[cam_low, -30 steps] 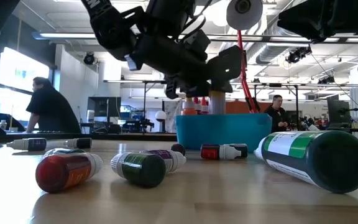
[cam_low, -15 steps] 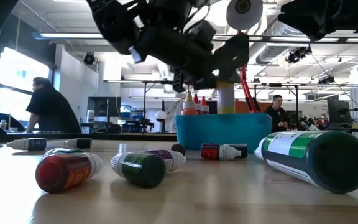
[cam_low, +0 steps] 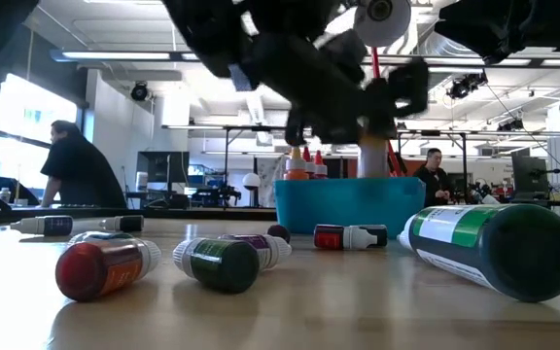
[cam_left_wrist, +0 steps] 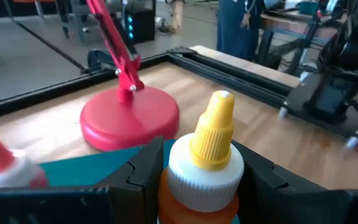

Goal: Pick & Place food coloring
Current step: Put the big yellow food coloring bottle into the blue container

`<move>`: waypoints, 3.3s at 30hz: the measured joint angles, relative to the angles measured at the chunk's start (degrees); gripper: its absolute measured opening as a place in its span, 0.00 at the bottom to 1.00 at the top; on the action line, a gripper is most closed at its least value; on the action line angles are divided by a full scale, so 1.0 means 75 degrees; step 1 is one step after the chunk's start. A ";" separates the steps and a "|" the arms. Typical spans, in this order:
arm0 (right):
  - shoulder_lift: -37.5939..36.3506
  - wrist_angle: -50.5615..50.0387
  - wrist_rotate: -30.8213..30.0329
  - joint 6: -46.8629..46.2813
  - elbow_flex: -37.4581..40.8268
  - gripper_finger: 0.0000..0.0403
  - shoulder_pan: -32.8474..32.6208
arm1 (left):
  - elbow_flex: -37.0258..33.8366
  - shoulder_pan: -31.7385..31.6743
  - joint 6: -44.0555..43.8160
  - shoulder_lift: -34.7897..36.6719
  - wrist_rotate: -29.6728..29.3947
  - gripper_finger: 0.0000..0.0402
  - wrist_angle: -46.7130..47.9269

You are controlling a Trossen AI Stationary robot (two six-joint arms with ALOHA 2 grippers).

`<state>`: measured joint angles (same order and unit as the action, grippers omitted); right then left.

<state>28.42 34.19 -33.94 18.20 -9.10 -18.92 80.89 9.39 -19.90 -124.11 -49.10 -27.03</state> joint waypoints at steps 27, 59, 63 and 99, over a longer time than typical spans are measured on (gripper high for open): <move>0.0009 -0.0011 0.0015 -0.0017 -0.0003 0.51 0.0000 | 0.0334 -0.0449 0.0303 -0.0426 0.1138 0.44 0.0066; 0.0058 -0.1385 0.0177 -0.0746 -0.0006 0.12 0.0211 | 0.0477 0.0292 0.1457 0.2822 -0.0876 0.40 0.4355; 0.0243 -0.1943 0.0702 -0.1301 -0.0006 0.02 0.0445 | 0.0483 0.0361 0.1479 0.3763 -0.0994 0.29 0.5621; 0.5683 -0.6604 0.1696 -0.7138 -0.3477 0.00 0.0921 | 0.0480 0.0350 0.2025 0.5012 -0.2676 0.16 0.7429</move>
<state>71.05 -15.34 -21.22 -35.34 -35.18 -12.01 84.49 12.01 -4.71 -86.52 -69.17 28.69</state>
